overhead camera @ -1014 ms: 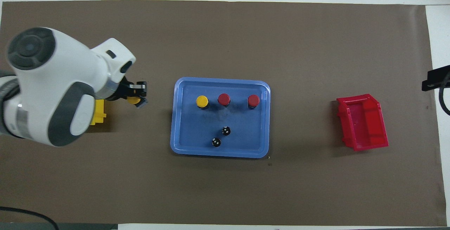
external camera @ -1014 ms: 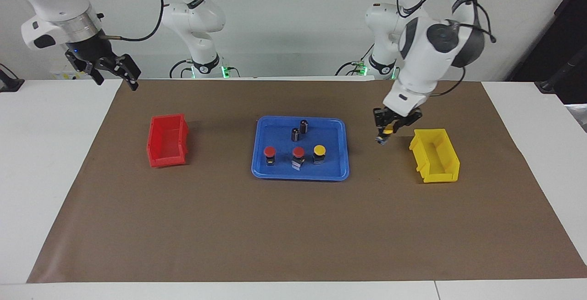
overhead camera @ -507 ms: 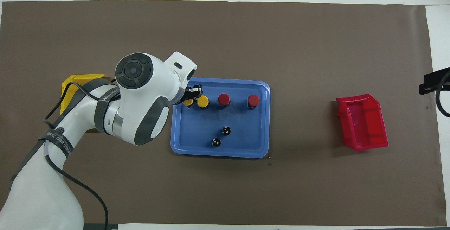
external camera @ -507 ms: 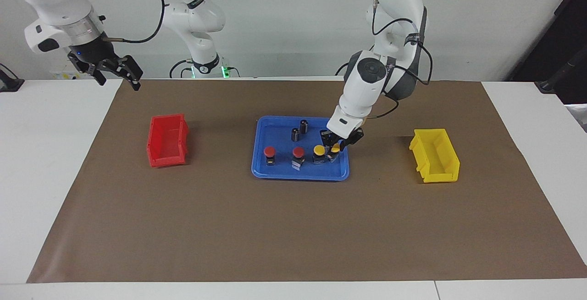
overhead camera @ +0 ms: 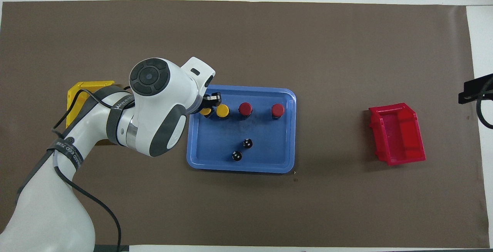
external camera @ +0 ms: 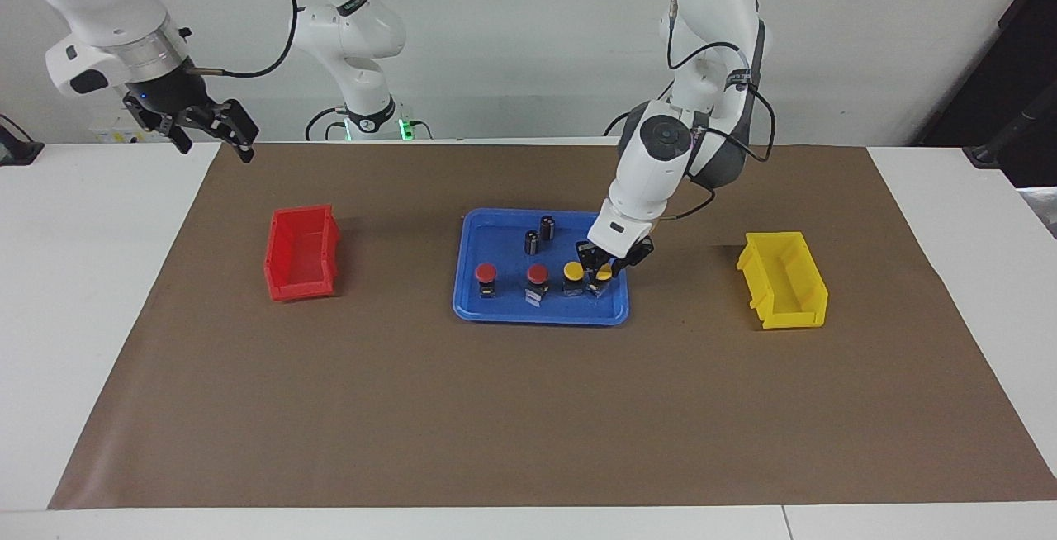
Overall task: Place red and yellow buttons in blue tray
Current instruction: 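Lower the yellow button into the tray beside the other yellow button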
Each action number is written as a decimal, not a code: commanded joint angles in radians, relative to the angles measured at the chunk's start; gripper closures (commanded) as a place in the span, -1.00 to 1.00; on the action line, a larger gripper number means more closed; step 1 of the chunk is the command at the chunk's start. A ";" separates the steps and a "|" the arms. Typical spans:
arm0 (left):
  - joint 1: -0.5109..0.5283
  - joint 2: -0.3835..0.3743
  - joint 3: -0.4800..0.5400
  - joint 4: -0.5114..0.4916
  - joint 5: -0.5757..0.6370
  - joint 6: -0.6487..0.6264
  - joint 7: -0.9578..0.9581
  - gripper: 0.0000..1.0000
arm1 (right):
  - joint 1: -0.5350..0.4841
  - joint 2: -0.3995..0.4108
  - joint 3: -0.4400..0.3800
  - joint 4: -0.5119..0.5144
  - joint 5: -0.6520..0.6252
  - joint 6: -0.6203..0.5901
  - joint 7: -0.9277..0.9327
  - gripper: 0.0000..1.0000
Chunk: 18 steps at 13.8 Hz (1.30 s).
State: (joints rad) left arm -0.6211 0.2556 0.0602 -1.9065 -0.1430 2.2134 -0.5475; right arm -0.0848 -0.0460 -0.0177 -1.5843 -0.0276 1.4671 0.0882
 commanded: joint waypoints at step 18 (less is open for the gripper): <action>0.020 -0.013 0.017 -0.008 -0.009 -0.041 0.003 -0.37 | -0.013 -0.012 0.008 -0.013 0.008 -0.027 -0.085 -1.00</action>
State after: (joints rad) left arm -0.6073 0.2556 0.0756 -1.9107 -0.1431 2.1991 -0.5475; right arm -0.0848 -0.0460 -0.0173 -1.5853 -0.0275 1.4533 0.0312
